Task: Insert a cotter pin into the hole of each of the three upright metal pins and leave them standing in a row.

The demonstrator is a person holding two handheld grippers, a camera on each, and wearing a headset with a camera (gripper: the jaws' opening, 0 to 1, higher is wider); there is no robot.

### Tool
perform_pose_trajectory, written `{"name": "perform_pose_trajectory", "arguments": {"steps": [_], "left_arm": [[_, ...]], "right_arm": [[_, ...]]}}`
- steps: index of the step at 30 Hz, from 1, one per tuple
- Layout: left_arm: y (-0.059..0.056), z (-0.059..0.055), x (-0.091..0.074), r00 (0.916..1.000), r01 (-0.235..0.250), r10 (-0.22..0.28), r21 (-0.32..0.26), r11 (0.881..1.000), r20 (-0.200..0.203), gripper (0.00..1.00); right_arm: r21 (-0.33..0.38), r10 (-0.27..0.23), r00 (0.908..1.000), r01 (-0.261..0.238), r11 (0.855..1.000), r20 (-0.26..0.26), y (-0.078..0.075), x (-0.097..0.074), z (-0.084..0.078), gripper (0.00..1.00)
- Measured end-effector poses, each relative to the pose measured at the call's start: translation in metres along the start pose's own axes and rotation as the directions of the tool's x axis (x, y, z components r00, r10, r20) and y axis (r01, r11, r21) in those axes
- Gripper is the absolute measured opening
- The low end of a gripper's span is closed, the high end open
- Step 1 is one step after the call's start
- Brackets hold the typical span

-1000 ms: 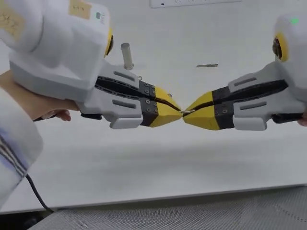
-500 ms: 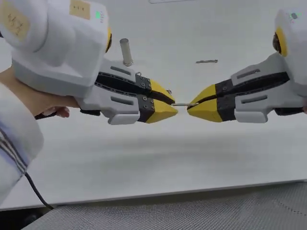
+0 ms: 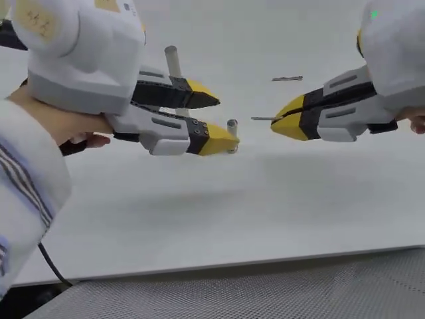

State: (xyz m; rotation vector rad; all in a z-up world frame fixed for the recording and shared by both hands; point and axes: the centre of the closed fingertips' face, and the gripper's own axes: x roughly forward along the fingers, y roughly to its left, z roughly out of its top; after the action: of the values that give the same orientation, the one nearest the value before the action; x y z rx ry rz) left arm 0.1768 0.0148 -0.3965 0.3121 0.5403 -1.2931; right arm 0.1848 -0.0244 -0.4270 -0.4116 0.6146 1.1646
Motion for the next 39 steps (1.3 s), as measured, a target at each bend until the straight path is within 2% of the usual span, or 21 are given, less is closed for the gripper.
{"name": "perform_pose_trajectory", "arguments": {"steps": [4,8,10,12,15,19,23,27,31,39], "left_arm": [[0.004,-0.006,0.008,0.9994,-0.002,0.003,0.017,1.0,-0.033,0.3],[0.011,-0.017,0.014,0.9955,-0.018,0.022,0.045,0.999,-0.092,0.28],[0.013,-0.019,0.017,0.9941,-0.018,0.024,0.056,0.998,-0.105,0.22],[0.016,-0.02,0.019,0.9938,-0.016,0.023,0.057,0.998,-0.109,0.17],[0.019,-0.021,0.023,0.993,-0.017,0.024,0.067,0.998,-0.115,0.18],[0.02,-0.023,0.025,0.9928,-0.001,0.009,0.067,0.998,-0.119,0.11],[0.019,-0.022,0.027,0.9925,0.008,0.0,0.072,0.997,-0.122,0.1],[0.021,-0.022,0.027,0.9924,0.008,0.002,0.083,0.997,-0.123,0.05],[0.02,-0.022,0.026,0.9923,0.016,-0.005,0.087,0.996,-0.124,0.05],[0.019,-0.022,0.025,0.9922,0.019,-0.009,0.082,0.996,-0.125,0.05]], "right_arm": [[-0.005,0.004,1.0,-0.004,1.0,-0.005,0.002,0.007,-0.001,0.0],[-0.027,0.002,0.9998,-0.003,1.0,-0.021,0.006,0.014,-0.001,0.0],[-0.028,0.001,0.9998,-0.002,1.0,-0.021,0.006,0.016,-0.002,0.0],[-0.026,0.006,0.9998,-0.006,1.0,-0.022,0.006,0.017,-0.003,0.0],[-0.025,0.004,0.9998,-0.005,1.0,-0.019,0.005,0.018,-0.004,0.0],[-0.028,-0.012,0.9999,0.012,1.0,-0.008,0.002,0.018,-0.002,0.0],[-0.024,-0.011,0.9999,0.011,1.0,-0.001,0.001,0.018,-0.001,0.0],[-0.021,-0.004,1.0,0.004,1.0,0.0,0.002,0.019,-0.001,0.0],[-0.031,0.01,0.9999,-0.01,0.999,-0.007,0.005,0.02,-0.003,0.0],[-0.04,0.007,1.0,-0.007,0.999,-0.001,0.005,0.021,-0.001,0.0]]}}
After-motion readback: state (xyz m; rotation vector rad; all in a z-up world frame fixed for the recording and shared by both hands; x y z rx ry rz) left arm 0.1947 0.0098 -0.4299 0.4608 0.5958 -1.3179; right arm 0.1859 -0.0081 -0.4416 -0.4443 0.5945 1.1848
